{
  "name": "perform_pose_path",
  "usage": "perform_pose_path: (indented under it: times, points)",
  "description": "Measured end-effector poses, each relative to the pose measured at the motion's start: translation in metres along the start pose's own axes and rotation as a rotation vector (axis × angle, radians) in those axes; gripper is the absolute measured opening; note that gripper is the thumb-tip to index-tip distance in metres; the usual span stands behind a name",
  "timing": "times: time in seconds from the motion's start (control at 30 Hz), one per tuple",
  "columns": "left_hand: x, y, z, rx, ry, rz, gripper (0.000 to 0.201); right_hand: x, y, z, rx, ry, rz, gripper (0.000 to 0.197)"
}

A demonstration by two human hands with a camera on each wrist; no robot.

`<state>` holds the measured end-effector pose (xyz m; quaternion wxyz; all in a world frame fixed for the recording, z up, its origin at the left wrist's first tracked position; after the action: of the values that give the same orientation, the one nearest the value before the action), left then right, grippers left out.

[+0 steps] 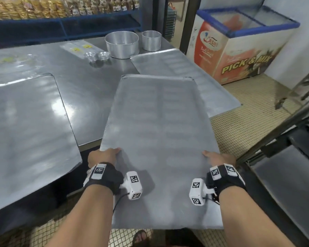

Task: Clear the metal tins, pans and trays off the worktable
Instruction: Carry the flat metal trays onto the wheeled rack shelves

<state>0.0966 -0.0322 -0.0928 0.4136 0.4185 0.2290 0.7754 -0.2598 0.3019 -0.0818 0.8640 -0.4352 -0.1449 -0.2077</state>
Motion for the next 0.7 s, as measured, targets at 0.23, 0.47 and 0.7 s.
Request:
perform_pose_path:
  times: [0.23, 0.47, 0.7]
  points:
    - [0.029, 0.015, -0.013, -0.028, -0.072, -0.116, 0.044, 0.01, 0.031, 0.066, -0.13, 0.124, -0.021, 0.051]
    - [0.078, 0.019, -0.031, 0.003, -0.168, -0.223, 0.049, 0.023, 0.063, 0.143, -0.203, 0.238, 0.025, 0.038]
    - [0.126, -0.006, -0.011, 0.033, -0.224, -0.288, 0.054, 0.056, 0.123, 0.208, -0.261, 0.298, -0.028, 0.039]
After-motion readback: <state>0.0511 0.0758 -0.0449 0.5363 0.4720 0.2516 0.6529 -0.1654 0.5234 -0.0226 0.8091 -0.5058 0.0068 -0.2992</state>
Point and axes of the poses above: each hand's wrist, its own x-axis away from the middle knuckle, its own z-axis out of the back of the hand, y = z × x, the point moved 10 cm from there along -x, towards the middle knuckle, and after that the axes turned 10 degrees about y, right-handed, at the moved point
